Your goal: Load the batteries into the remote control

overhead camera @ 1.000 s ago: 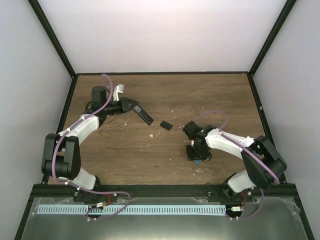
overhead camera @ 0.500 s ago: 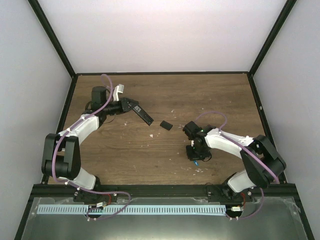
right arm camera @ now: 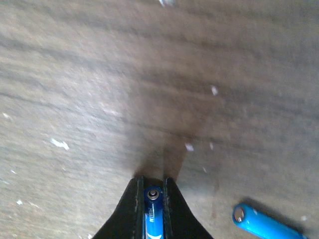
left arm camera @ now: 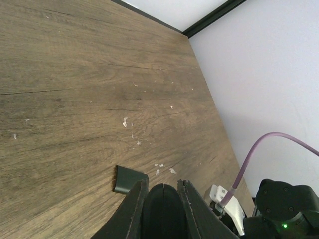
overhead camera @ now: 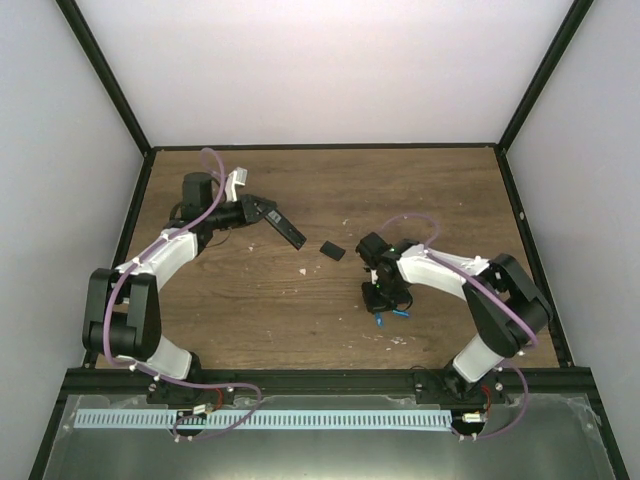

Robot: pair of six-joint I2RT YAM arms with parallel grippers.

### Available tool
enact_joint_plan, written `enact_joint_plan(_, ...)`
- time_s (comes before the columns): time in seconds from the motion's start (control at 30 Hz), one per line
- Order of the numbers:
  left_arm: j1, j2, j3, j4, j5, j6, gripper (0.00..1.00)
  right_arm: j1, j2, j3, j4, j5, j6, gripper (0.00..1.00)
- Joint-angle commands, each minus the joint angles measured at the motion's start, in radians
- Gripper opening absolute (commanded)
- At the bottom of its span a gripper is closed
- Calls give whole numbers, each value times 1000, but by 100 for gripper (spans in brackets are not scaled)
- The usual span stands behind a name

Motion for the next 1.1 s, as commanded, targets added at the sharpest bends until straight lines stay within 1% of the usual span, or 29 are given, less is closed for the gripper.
enact_joint_plan(0.0,-4,-28,-15,9,13,19,0,-4,34,69,106,3,-44,1)
enact_joint_plan(0.13,-5,-13,-63,44,88,27,0,-4,13,91,138,-12,-79,1)
enact_joint_plan(0.2,-5,-5,-106,116,131,4,0,-4,-15,95,184,-27,-99,1)
enact_joint_plan(0.4,-8,3,-224,255,173,-17,0,-4,-83,118,299,-81,-196,1)
enact_joint_plan(0.53,-10,31,-306,430,200,-63,0,-4,-100,123,398,-156,-259,1)
enact_joint_plan(0.67,-11,72,-369,591,194,-105,0,-4,-100,119,483,-224,-329,1)
enact_joint_plan(0.9,-42,205,-338,711,169,-137,0,-4,-45,140,585,-298,-445,1)
enact_joint_plan(1.07,-73,328,-295,786,209,-168,0,-4,-23,142,653,-323,-514,1)
